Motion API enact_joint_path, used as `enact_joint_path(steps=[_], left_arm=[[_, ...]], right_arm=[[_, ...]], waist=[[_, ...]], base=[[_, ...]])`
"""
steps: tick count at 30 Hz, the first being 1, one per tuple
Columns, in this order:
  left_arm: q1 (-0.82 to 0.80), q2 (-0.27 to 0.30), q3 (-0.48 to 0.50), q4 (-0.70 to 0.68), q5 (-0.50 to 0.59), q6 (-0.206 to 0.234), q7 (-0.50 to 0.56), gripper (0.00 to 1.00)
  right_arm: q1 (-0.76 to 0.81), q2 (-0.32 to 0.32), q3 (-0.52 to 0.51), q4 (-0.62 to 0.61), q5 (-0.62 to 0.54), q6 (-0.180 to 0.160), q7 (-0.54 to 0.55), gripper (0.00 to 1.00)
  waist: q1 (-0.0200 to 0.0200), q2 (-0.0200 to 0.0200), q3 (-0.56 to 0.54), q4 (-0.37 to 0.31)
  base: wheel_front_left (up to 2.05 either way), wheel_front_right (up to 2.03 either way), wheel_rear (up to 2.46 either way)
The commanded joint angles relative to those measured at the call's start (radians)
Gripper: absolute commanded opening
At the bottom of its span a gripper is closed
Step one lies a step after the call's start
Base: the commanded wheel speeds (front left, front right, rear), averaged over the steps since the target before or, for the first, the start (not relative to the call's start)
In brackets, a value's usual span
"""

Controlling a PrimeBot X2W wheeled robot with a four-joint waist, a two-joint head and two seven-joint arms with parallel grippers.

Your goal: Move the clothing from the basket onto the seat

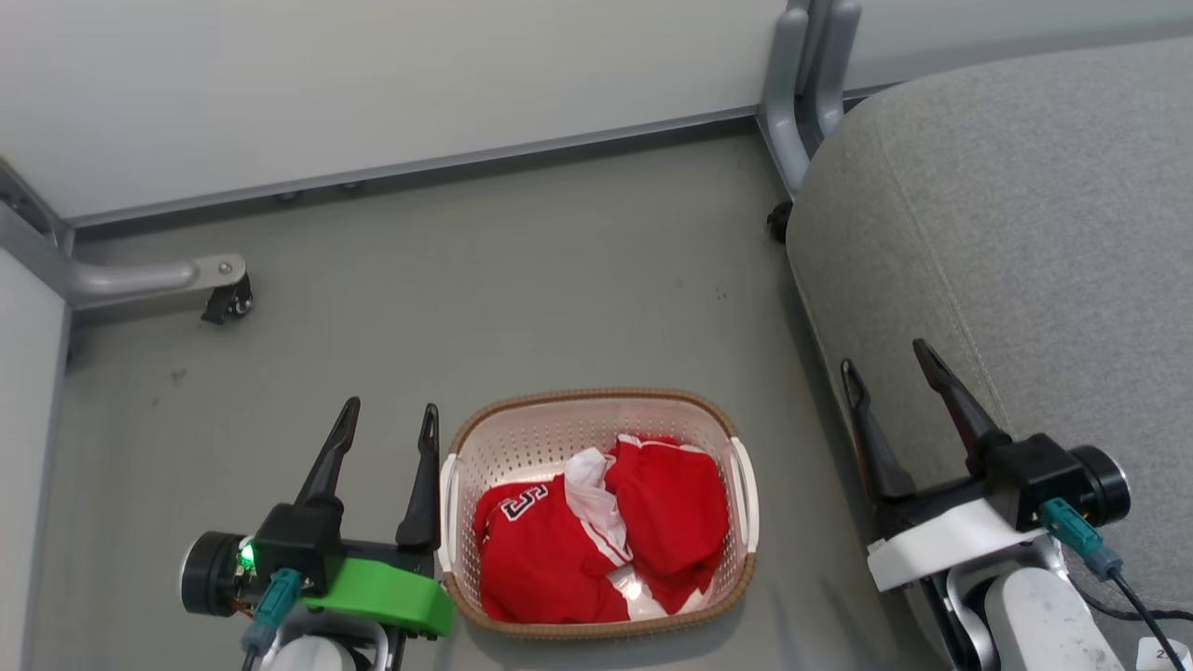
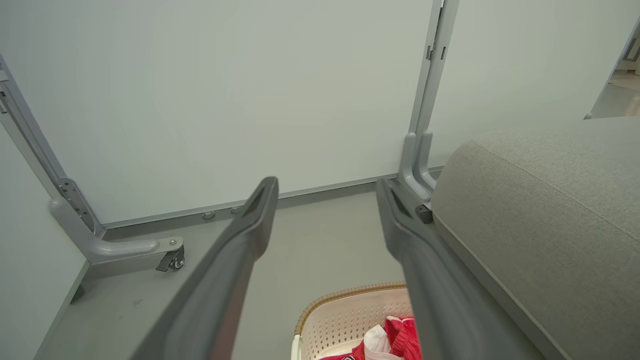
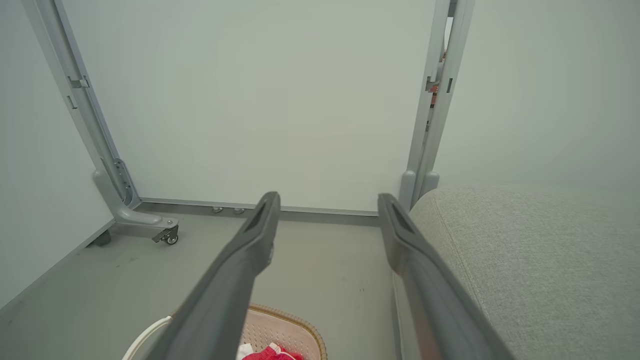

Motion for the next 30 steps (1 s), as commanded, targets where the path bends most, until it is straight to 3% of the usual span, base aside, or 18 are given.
enact_joint_path(steps=[1,12,23,30], left_arm=[[-0.031,0.006,-0.003,0.007,0.007,-0.006,-0.001,1.0],[-0.215,0.041,-0.124,0.206,0.104,-0.049,-0.001,1.0],[-0.482,0.127,-0.439,0.435,0.104,-0.056,-0.001,1.0],[-0.67,0.138,-0.659,0.646,0.037,-0.055,-0.001,1.0]], right_arm=[[-0.026,-0.005,-0.005,-0.006,-0.008,0.0,-0.004,1.0],[-0.127,-0.005,-0.006,-0.033,-0.048,0.0,-0.003,1.0],[-0.234,-0.004,0.004,-0.073,-0.069,0.0,-0.003,1.0],[-0.282,-0.004,0.002,-0.098,-0.054,0.0,-0.003,1.0]], waist=[[0.0,0.0021,0.083,-0.004],[0.0,0.0021,0.317,0.003],[0.0,0.0021,0.521,-0.023],[0.0,0.0021,0.637,-0.054]], base=[[0.0,0.0,0.0],[0.0,0.0,0.0],[0.0,0.0,0.0],[0.0,0.0,0.0]])
